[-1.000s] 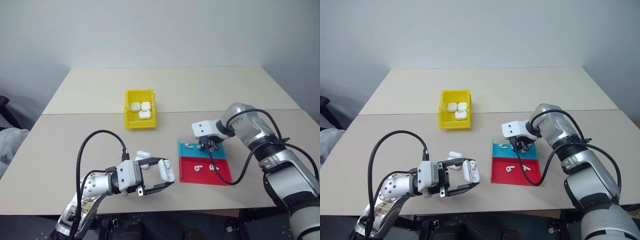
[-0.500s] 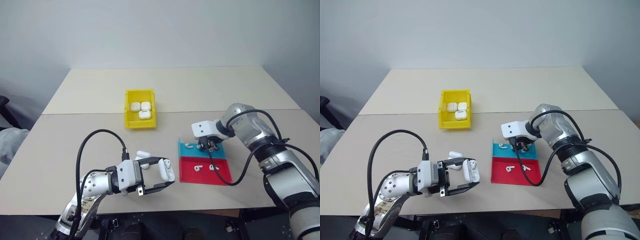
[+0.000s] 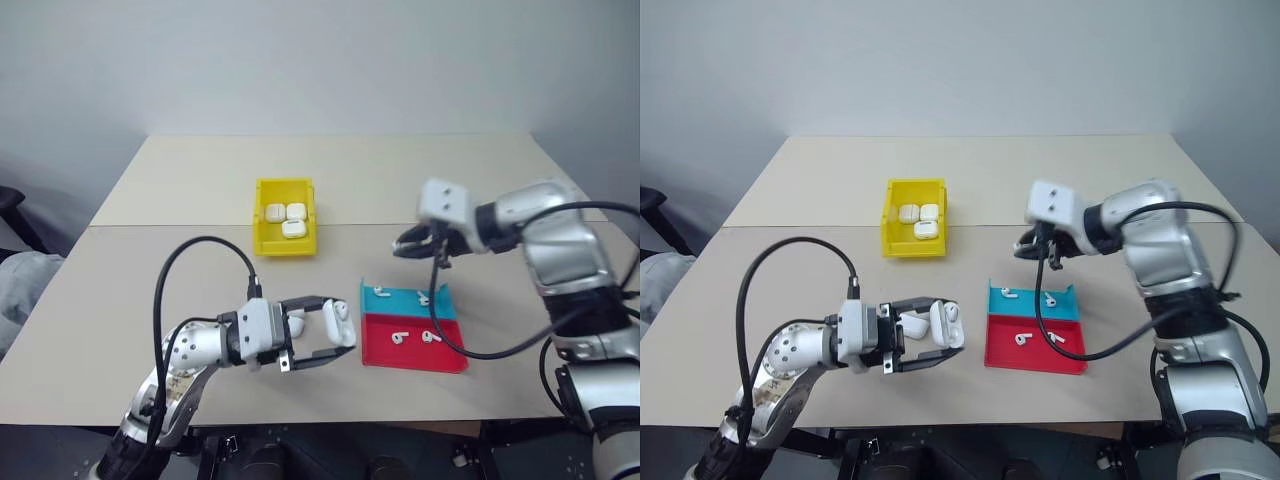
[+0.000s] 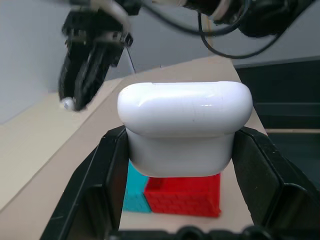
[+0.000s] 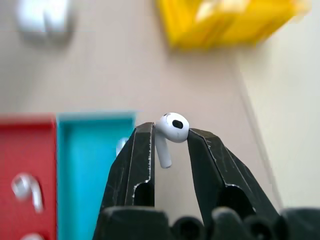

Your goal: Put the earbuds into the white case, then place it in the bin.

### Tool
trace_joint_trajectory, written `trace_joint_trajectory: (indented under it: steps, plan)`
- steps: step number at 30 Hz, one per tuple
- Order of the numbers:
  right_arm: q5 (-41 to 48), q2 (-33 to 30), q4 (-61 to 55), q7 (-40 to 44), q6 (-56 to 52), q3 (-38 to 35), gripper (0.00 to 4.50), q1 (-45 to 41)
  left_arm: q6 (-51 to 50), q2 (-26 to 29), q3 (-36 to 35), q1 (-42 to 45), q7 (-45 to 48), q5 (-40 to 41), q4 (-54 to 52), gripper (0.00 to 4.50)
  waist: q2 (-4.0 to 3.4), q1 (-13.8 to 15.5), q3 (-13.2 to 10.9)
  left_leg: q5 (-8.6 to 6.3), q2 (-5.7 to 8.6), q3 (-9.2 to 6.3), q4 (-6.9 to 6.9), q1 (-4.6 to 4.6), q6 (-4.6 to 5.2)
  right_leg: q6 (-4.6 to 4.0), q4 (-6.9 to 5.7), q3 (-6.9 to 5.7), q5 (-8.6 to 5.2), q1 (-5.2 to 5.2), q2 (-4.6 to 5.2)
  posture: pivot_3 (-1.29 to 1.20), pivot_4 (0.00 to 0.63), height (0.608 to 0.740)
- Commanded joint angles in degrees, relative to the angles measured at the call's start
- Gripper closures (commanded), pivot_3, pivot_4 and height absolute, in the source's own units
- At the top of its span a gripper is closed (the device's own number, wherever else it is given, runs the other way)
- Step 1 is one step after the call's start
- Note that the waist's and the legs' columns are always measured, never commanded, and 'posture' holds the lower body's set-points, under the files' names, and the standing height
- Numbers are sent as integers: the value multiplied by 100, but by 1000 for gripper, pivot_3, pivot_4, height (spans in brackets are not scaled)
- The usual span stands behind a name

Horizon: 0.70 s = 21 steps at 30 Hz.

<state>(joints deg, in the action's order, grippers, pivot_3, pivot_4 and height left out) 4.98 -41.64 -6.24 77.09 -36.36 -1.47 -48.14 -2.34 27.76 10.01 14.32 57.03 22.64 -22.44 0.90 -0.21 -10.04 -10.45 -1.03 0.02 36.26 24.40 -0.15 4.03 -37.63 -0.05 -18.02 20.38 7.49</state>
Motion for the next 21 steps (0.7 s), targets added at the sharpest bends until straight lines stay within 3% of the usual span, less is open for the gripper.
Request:
trace_joint_trajectory:
  steps: [1,6,11,21]
  plan:
    - [1433,34,-1204,-221,-1155,-1221,3247,336,-217,-93,10,274,13,291,-95,1719,0,10,0,0,0,-1,0,0,0,0,0,-1,0,-2,0,0,150,740]
    - [3478,512,-2535,-916,-2284,-2503,3247,1124,-627,-278,-2,683,-48,585,-103,1719,2,5,1,0,0,-2,1,-7,0,0,-2,-2,0,-10,0,0,150,740]
    - [4836,871,-3236,-1652,-2216,-2784,3247,1762,-763,-317,14,881,74,687,-53,1719,2,-39,1,0,2,-1,1,-7,1,0,-3,1,0,-10,0,0,150,740]
    - [5045,970,-3566,-2243,-1095,-2010,3247,2817,-696,-566,37,1099,219,770,96,1719,3,-47,1,0,4,-5,1,-8,1,1,0,0,0,-12,0,0,150,740]
